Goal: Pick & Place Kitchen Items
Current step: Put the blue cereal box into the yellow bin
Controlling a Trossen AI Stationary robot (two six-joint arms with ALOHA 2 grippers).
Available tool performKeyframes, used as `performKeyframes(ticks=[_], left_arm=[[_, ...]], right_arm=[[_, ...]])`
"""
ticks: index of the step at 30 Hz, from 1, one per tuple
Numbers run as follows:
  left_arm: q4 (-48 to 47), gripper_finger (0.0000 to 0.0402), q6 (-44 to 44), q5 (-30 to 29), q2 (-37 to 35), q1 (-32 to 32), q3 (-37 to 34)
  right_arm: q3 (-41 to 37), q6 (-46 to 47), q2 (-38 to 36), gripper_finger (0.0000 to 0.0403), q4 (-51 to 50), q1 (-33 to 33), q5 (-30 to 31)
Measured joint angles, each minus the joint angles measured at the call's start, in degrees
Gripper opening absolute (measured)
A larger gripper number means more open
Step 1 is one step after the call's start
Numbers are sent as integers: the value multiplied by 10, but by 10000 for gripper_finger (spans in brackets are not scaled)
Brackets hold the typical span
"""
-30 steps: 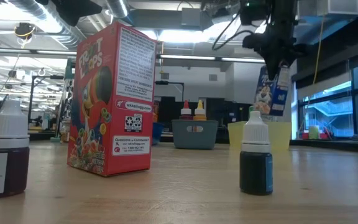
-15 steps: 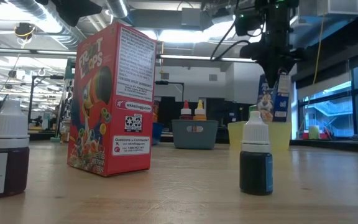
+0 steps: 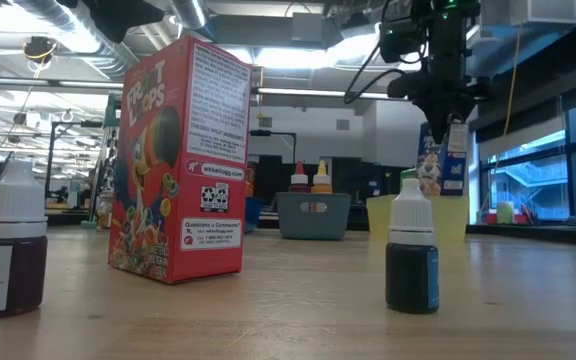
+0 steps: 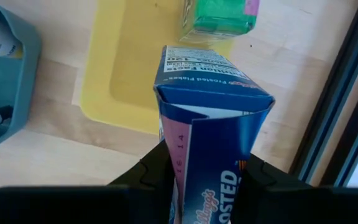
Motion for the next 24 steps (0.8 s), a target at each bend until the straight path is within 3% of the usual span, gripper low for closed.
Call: performKeyframes(ticks=[24], left_arm=[[0,278,0,0,0,0,0]], right_arm=[[0,-17,44,110,5,-11,11]])
